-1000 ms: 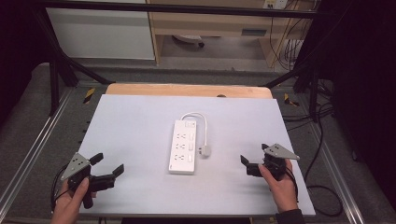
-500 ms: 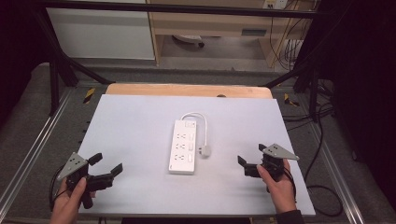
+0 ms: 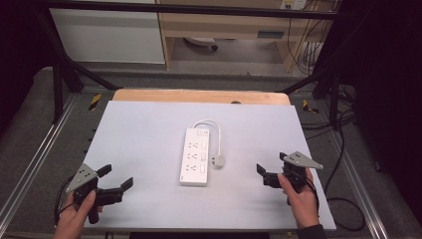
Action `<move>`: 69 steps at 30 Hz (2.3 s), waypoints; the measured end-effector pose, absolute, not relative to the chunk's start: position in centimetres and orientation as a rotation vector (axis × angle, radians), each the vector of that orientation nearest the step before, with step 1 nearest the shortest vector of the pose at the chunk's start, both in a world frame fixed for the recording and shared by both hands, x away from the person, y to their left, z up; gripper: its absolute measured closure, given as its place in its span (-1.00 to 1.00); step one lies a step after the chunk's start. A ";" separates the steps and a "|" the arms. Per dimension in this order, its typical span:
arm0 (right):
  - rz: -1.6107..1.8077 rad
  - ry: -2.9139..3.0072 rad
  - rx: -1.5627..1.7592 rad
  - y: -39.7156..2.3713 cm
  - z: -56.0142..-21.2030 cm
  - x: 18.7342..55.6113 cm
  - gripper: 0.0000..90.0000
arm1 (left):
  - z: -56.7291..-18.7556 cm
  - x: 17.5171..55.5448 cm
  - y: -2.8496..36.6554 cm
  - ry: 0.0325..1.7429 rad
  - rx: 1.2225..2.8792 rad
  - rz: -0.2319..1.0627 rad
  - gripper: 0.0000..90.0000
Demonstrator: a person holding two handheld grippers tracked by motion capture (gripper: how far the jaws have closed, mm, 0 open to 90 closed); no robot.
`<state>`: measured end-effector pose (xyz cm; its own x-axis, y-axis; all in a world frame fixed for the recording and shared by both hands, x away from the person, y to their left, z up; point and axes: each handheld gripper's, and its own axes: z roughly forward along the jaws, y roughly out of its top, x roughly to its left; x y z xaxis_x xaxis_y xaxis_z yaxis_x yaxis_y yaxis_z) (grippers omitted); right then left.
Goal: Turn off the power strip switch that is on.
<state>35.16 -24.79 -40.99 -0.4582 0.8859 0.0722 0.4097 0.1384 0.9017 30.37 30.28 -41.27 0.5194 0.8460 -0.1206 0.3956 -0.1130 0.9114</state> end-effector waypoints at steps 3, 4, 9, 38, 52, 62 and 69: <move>1.280 1.951 1.224 -24.8 -40.5 35.4 -0.93 | -41.2 30.3 30.3 1.049 1.720 0.542 -0.89; 1.280 1.951 1.224 -24.8 -40.5 35.4 -0.93 | -41.2 30.3 30.3 1.049 1.719 0.543 -0.89; 1.261 1.984 1.208 -24.4 -39.9 36.0 -0.94 | -41.3 30.3 30.5 1.059 1.714 0.543 -0.89; 1.292 2.072 1.093 -19.6 -37.0 37.9 -0.94 | -41.3 30.3 30.3 1.046 1.720 0.543 -0.89; 1.310 2.117 1.020 -17.1 -35.6 38.7 -0.93 | -41.3 30.3 30.3 1.045 1.720 0.542 -0.89; 1.297 2.164 0.992 -16.1 -35.0 39.8 -0.94 | -41.3 30.3 30.3 1.045 1.721 0.542 -0.89; 1.286 2.174 0.968 -15.3 -34.5 40.4 -0.89 | -41.3 30.3 30.3 1.045 1.722 0.540 -0.89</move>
<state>40.42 -15.26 -34.53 -0.6621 0.7493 -0.0155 0.3471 0.3250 0.8797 30.29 30.29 -41.31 0.5252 0.8428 -0.1174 0.3923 -0.1174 0.9123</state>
